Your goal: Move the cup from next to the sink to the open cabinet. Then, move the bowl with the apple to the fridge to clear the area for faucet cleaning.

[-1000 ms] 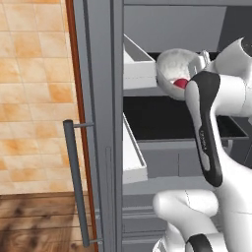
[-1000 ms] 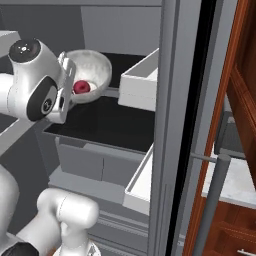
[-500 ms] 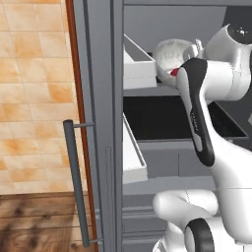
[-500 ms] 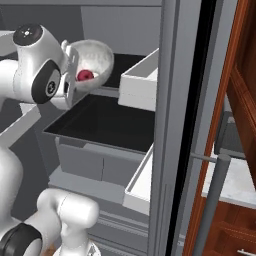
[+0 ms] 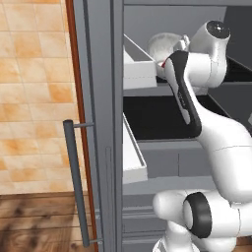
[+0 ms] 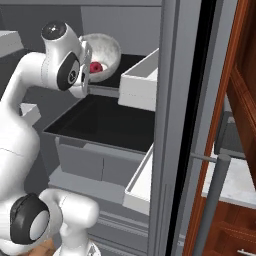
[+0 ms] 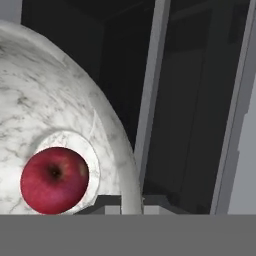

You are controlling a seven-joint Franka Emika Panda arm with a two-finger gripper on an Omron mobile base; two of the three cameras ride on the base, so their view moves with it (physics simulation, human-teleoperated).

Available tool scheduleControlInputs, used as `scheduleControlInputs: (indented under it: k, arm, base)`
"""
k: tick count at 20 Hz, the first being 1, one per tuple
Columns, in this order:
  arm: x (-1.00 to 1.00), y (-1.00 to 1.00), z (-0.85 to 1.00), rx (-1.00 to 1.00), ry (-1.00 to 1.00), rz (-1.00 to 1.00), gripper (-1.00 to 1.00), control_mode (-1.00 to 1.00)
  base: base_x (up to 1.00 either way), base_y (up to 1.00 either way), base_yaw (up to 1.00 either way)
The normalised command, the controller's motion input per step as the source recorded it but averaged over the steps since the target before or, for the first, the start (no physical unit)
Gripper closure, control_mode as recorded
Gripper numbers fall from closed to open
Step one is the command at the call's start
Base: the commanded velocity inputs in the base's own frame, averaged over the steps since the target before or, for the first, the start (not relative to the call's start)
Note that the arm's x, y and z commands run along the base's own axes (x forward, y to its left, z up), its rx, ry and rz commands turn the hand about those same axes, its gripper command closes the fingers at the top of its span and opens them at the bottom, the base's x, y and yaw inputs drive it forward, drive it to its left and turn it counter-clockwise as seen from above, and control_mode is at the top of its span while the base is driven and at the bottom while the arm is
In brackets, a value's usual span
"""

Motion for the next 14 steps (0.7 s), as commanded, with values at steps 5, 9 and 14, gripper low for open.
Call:
scheduleControlInputs:
  k: [5, 9, 14]
  arm:
    - [0.50, -0.05, 0.00, 0.00, 0.06, 0.00, 1.00, -1.00]
    - [0.38, 0.00, 0.00, 0.00, 0.01, -0.02, -1.00, -1.00]
    - [-0.70, 0.00, 0.00, 0.00, -0.13, -0.10, -1.00, -1.00]
  base:
    - [0.00, 0.00, 0.00]
    - [0.00, 0.00, 0.00]
    - [0.00, 0.00, 0.00]
